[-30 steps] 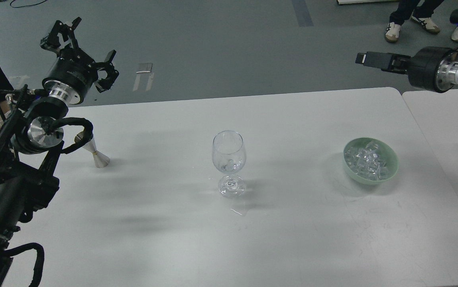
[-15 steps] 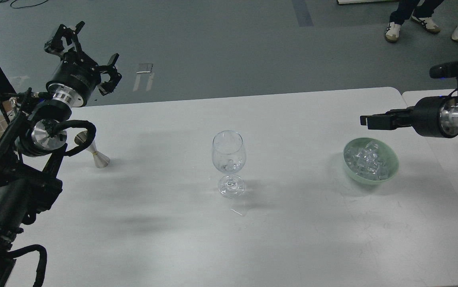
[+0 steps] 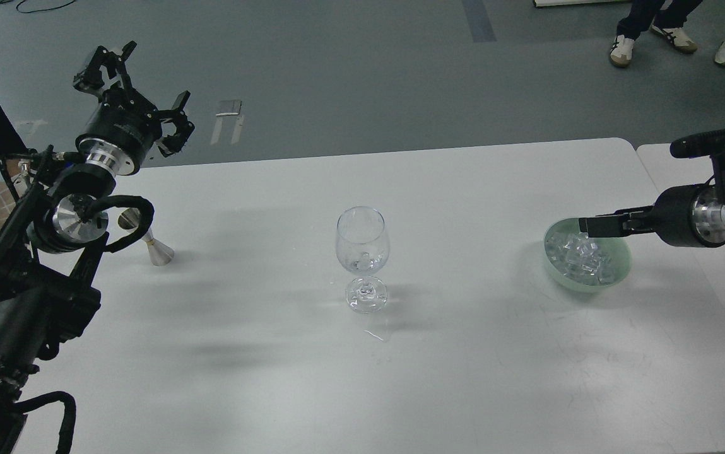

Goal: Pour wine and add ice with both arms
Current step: 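Lower the right gripper into the ice bowl and grasp an ice cube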

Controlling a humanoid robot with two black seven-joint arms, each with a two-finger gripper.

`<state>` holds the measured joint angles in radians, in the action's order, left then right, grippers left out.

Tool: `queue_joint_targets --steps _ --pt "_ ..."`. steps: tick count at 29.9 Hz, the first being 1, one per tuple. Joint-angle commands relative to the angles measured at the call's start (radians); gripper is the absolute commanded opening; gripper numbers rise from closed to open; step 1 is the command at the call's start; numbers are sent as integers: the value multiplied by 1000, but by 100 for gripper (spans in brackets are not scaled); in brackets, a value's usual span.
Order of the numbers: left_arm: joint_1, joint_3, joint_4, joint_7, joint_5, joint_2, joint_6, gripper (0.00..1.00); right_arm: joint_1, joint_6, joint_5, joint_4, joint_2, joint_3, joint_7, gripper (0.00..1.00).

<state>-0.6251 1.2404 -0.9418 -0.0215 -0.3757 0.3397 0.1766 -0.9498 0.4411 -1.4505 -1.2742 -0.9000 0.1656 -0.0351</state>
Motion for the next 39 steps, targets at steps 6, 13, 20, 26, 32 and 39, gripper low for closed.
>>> queue_joint_targets --steps 6,13,20,26,32,39 --pt "2 2 0 0 0 -1 0 98 9 -1 -1 2 18 0 4 99" --pt "8 5 1 -2 0 -1 0 98 23 -1 -2 6 47 -1 46 91" --pt "21 5 1 -2 0 -1 1 98 36 1 -37 7 50 -1 49 76" --pt "21 5 1 -2 0 1 1 98 45 4 -60 9 58 -1 70 61" --pt "21 4 1 -2 0 -1 1 98 49 4 -62 10 69 -1 72 57" --pt "22 4 1 -9 0 1 1 98 46 2 -62 13 73 0 75 56"
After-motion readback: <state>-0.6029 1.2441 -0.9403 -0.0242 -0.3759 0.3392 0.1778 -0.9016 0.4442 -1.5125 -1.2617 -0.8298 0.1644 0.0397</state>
